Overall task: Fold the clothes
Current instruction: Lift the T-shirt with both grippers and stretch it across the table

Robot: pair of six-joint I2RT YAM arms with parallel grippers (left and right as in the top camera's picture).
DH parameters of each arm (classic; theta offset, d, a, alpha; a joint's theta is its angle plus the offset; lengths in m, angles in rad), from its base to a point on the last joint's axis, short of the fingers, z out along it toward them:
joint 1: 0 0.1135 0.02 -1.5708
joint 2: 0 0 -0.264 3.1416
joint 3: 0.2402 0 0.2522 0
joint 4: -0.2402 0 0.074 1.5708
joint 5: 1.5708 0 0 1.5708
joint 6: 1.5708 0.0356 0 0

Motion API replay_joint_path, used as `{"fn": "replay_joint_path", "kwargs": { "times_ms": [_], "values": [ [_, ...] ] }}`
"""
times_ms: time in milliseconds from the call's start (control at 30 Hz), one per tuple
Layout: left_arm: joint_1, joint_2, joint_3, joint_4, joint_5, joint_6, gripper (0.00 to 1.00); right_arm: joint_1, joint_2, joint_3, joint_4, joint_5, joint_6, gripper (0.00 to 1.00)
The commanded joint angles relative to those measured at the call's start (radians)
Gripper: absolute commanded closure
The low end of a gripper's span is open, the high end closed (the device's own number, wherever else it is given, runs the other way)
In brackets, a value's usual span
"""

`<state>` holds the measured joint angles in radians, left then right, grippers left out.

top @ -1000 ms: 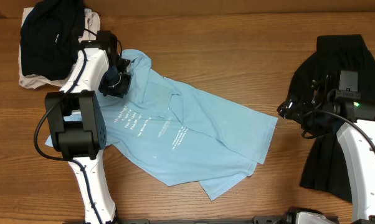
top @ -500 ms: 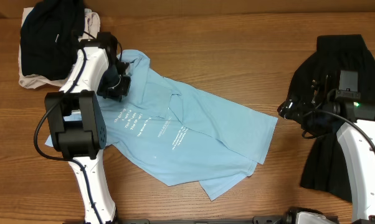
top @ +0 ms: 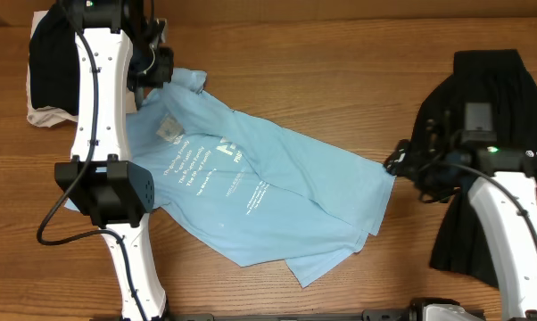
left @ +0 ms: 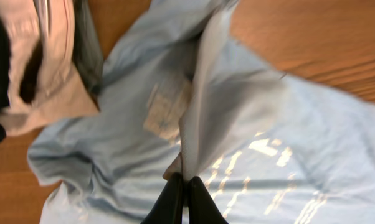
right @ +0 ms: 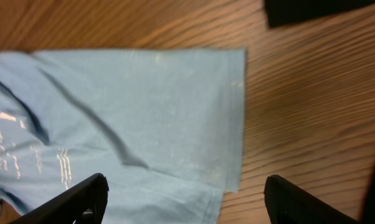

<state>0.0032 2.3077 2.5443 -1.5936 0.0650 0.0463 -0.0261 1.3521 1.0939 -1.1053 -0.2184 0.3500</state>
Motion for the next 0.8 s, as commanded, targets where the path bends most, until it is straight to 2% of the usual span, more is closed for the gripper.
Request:
{"fn": "replay_joint_path", "kwargs": {
  "times_ms": [0, 233, 433, 633, 700, 767],
  "values": [
    [-0.023, -0.007, 0.040, 0.013, 0.040, -0.028, 0.96, 0.070, -0.002, -0.072, 0.023, 0.012, 0.088, 0.16],
    [-0.031, -0.006, 0.039, 0.029, 0.040, -0.028, 0.96, 0.180, -0.001, -0.302, 0.183, 0.025, 0.257, 0.25],
    [-0.030, -0.006, 0.039, 0.028, 0.040, -0.027, 0.96, 0.186, -0.001, -0.425, 0.248, 0.107, 0.383, 0.37],
    [-0.030, -0.006, 0.039, 0.028, 0.040, -0.027, 0.96, 0.186, -0.001, -0.491, 0.320, 0.101, 0.414, 0.46],
    [-0.030, -0.006, 0.039, 0.028, 0.040, -0.027, 0.96, 0.186, -0.001, -0.499, 0.339, 0.098, 0.414, 0.55],
    [-0.030, -0.006, 0.039, 0.028, 0.040, -0.027, 0.96, 0.186, 0.000, -0.499, 0.346, 0.098, 0.414, 0.58]
  ]
}}
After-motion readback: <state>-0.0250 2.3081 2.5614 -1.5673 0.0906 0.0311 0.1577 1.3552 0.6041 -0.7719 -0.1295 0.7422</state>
